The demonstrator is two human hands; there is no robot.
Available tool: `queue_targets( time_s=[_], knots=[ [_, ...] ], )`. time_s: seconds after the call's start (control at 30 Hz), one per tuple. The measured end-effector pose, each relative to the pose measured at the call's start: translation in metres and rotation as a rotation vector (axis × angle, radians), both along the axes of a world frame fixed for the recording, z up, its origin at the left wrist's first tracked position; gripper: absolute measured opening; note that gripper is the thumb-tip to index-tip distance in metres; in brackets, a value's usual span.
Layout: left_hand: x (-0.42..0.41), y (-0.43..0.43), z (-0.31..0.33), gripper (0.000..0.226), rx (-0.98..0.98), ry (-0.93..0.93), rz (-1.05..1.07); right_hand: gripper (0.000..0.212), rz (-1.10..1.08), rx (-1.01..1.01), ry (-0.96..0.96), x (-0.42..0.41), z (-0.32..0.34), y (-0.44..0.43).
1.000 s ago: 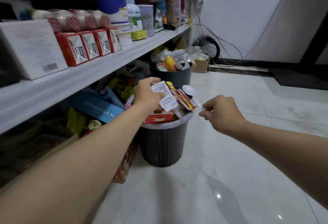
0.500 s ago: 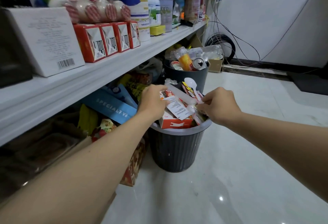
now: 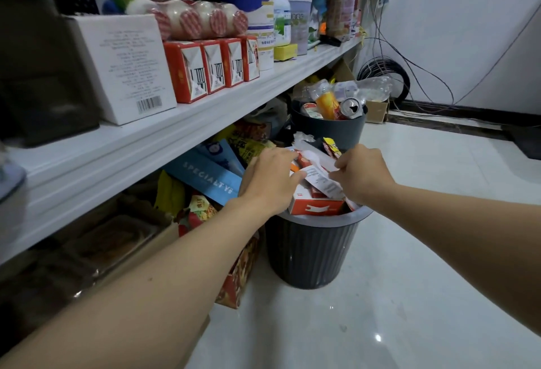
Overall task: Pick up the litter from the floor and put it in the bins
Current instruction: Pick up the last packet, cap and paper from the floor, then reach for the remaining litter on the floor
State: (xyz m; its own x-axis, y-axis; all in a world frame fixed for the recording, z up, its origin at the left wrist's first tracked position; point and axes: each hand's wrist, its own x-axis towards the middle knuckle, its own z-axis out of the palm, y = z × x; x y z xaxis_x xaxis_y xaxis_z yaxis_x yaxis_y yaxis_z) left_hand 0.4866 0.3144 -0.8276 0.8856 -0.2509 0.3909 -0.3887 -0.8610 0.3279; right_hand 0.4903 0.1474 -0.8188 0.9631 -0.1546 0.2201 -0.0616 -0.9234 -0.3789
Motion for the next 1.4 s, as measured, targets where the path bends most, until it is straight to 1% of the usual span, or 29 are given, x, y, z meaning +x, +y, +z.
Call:
queue_targets(
  time_s=[0.07, 0.13, 0.23, 0.33, 0.43, 0.53, 0.6, 0.77, 0.9, 1.03, 1.2, 1.4],
  knots=[
    [-0.003, -0.007, 0.004, 0.045, 0.036, -0.014, -0.009, 0.024, 0.013, -0.005, -0.007, -0.007, 0.001, -0.010],
    [-0.007, -0.017, 0.008, 0.047, 0.076, -0.031, -0.013, 0.017, 0.018, -0.024, 0.002, -0.016, 0.004, -0.022],
    [-0.014, -0.036, 0.014, 0.044, 0.170, -0.088, -0.036, 0.020, 0.050, -0.107, 0.022, -0.035, 0.010, -0.041],
    [-0.021, -0.066, 0.016, 0.046, 0.278, -0.145, -0.071, 0.034, 0.062, -0.206, 0.051, -0.057, 0.009, -0.065],
    [-0.030, -0.102, 0.014, 0.052, 0.368, -0.137, -0.116, 0.053, 0.017, -0.263, 0.114, -0.083, 0.005, -0.096],
    [-0.043, -0.142, 0.008, 0.058, 0.365, -0.076, -0.173, 0.058, -0.042, -0.293, 0.156, -0.113, 0.001, -0.132],
    [-0.055, -0.174, 0.004, 0.058, 0.377, -0.102, -0.241, 0.059, -0.103, -0.305, 0.178, -0.135, -0.001, -0.159],
    [-0.094, -0.266, -0.005, 0.059, 0.331, -0.111, -0.441, 0.061, -0.307, -0.313, 0.261, -0.199, -0.009, -0.235],
    [-0.144, -0.338, -0.023, 0.059, 0.345, -0.104, -0.627, 0.067, -0.466, -0.296, 0.349, -0.273, -0.026, -0.292],
    [-0.219, -0.395, -0.050, 0.060, 0.366, -0.039, -0.794, 0.068, -0.601, -0.272, 0.470, -0.369, -0.050, -0.332],
    [-0.324, -0.443, -0.077, 0.060, 0.441, -0.053, -0.989, 0.070, -0.721, -0.206, 0.520, -0.483, -0.075, -0.363],
    [-0.437, -0.475, -0.111, 0.061, 0.513, -0.062, -1.111, 0.072, -0.790, -0.133, 0.589, -0.610, -0.111, -0.384]
  ],
)
